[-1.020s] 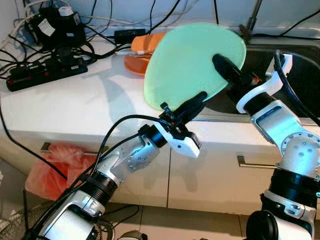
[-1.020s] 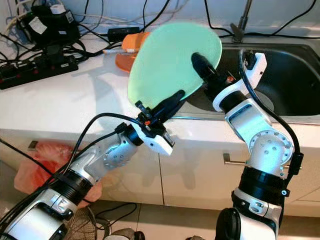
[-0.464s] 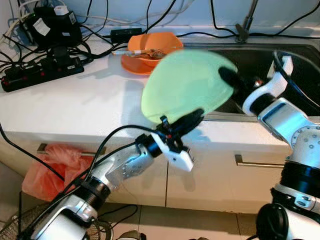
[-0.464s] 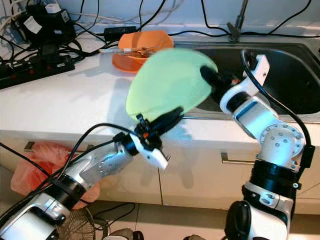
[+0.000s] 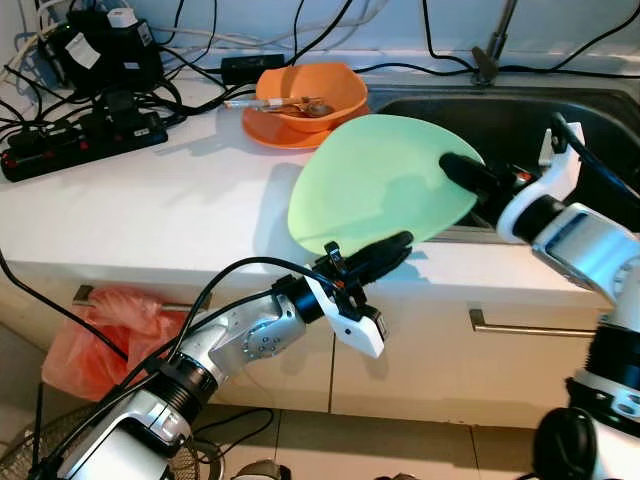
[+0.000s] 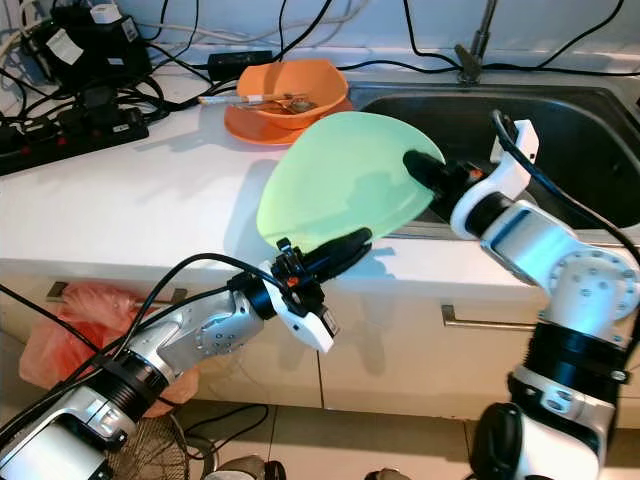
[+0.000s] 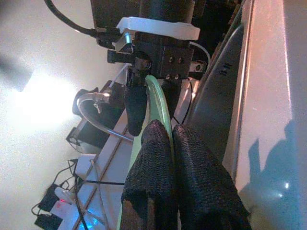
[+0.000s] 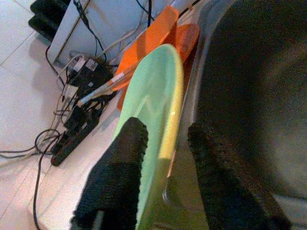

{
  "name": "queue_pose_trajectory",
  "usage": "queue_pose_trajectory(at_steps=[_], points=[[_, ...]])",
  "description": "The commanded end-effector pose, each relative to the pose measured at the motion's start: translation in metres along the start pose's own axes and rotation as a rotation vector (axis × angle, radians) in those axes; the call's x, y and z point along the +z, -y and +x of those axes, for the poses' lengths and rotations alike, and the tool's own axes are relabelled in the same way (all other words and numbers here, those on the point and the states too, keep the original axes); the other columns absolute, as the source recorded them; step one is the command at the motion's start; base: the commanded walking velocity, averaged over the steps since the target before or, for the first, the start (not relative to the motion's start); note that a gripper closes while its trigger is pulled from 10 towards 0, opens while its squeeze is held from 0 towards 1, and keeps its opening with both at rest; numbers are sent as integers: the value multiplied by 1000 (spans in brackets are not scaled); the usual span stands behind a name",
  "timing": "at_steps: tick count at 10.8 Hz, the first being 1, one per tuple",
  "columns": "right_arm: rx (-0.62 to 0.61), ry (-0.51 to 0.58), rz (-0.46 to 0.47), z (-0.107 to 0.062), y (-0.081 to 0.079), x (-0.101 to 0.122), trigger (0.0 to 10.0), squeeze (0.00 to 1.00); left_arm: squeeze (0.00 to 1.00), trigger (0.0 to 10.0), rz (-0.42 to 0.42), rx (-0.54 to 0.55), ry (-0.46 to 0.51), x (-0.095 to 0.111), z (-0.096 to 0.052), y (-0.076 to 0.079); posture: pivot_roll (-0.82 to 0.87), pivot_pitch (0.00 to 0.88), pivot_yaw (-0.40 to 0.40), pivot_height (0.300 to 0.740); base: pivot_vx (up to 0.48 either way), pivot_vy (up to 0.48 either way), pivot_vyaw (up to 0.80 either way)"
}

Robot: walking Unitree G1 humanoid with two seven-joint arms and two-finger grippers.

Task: Kitchen organization

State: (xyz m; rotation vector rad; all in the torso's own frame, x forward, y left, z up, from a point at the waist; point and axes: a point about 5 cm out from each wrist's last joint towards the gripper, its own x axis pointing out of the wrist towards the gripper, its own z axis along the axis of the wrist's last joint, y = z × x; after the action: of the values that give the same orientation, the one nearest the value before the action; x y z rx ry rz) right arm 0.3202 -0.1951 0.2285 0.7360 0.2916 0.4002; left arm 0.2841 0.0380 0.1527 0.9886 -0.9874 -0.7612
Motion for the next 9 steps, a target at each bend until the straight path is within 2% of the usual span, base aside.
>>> queue_pose_trajectory(at_steps=[1, 7, 8, 9], points=[[-90, -118, 21, 0, 19, -22, 0, 0, 0, 0, 21, 171, 178, 20, 20, -31, 45, 78, 7, 740, 0, 0, 0], [-109, -139, 38, -2, 25, -28, 0, 0, 0, 0, 44, 165, 214, 21, 21, -34, 46, 79, 12, 740, 0, 0, 0], [-107, -137, 40, -2, 24, -29, 0, 0, 1000, 3529, 41, 167, 223, 22, 22, -36, 46, 77, 12, 740, 0, 0, 0], [-108, -132, 44, -2, 25, -29, 0, 0, 1000, 5020, 34, 166, 224, 21, 22, -36, 46, 76, 12, 740, 0, 0, 0]])
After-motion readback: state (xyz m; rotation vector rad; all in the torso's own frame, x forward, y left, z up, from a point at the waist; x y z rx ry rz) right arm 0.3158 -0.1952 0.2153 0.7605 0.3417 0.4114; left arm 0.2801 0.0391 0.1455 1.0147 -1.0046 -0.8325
